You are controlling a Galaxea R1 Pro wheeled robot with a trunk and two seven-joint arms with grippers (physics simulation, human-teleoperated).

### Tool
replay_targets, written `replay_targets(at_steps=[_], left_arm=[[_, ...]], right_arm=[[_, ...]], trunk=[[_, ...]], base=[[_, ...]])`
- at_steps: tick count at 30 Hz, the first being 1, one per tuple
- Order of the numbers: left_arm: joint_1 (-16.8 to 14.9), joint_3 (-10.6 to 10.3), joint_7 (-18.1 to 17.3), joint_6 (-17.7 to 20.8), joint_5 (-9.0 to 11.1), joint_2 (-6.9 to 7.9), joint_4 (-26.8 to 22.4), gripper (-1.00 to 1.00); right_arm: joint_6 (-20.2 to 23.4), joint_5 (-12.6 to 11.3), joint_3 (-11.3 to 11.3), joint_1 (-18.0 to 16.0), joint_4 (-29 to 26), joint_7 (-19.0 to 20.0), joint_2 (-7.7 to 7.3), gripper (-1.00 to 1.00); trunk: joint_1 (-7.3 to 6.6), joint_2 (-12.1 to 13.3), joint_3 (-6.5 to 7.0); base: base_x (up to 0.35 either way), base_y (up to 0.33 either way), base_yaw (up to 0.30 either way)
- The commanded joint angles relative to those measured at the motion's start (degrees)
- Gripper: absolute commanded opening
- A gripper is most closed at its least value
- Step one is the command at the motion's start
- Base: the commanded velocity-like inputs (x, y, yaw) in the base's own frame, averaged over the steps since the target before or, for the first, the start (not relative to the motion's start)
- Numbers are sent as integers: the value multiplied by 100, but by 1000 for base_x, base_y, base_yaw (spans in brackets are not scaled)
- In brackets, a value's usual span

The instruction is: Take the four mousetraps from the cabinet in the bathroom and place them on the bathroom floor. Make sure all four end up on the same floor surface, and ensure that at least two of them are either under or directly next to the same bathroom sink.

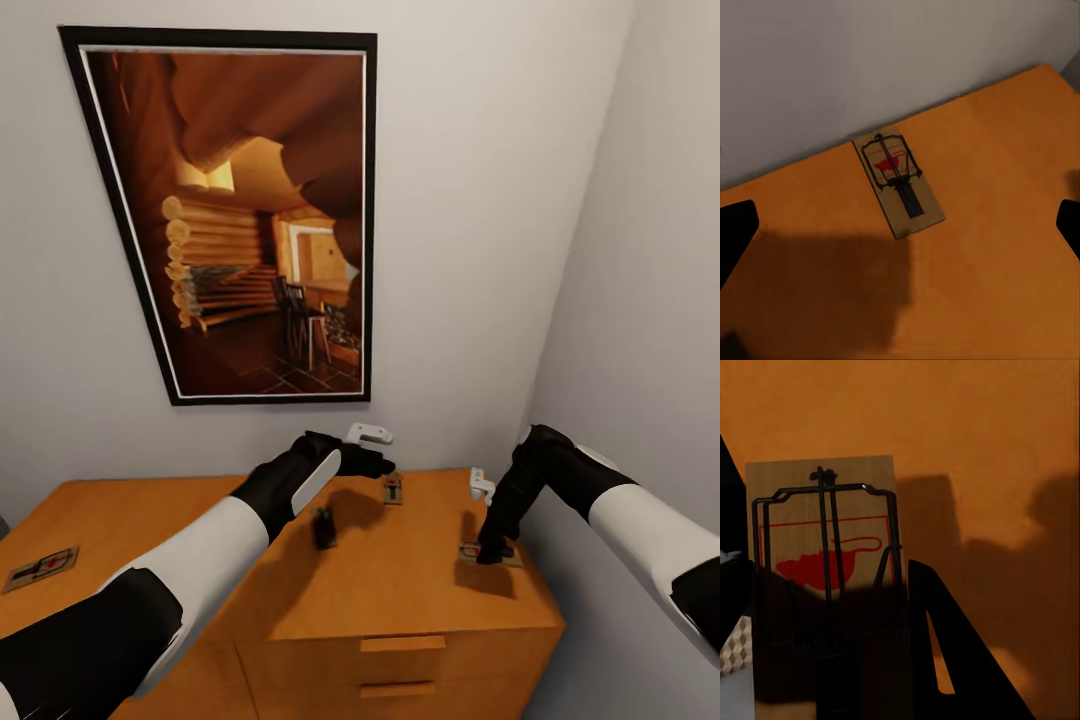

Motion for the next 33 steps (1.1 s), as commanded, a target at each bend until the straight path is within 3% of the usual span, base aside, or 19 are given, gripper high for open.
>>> replay_targets(at_steps=[1,13,19,22,24,25,27,29,33], left_arm=[[-7,-5,-3,18,1,0,-1,100],[-3,-3,33,-5,-4,0,40,100],[-1,-10,555,-49,43,0,45,100],[-1,-13,927,-58,317,0,30,100],[0,-32,1318,-86,870,0,5,100],[0,-42,1421,-96,1024,0,-7,100],[-4,-156,1879,-122,1547,0,-96,100],[-9,-292,2256,-128,1786,0,-239,100],[-15,-508,2800,-126,2075,0,-523,100]], right_arm=[[94,6,22,-6,-12,33,-9,-100],[94,6,22,-6,-12,34,-7,-100],[94,6,22,-6,-12,34,-7,-100],[94,6,22,-6,-12,34,-7,-100],[94,6,22,-6,-12,34,-10,-100],[94,6,22,-6,-12,34,-9,-100],[94,6,22,-6,-12,28,-8,-100],[92,6,22,-6,-12,24,-9,-100],[90,6,22,-6,-12,18,-7,-100]], trunk=[[4,-9,-10],[4,-9,-10],[4,-9,-10],[4,-9,-10],[4,-9,-10],[4,-9,-10],[4,-9,-10],[4,-9,-10],[4,-9,-10]], base=[[100,121,0],[17,20,0],[0,0,0],[0,0,0],[0,0,0],[0,0,0],[0,0,0],[0,0,0],[0,0,0]])
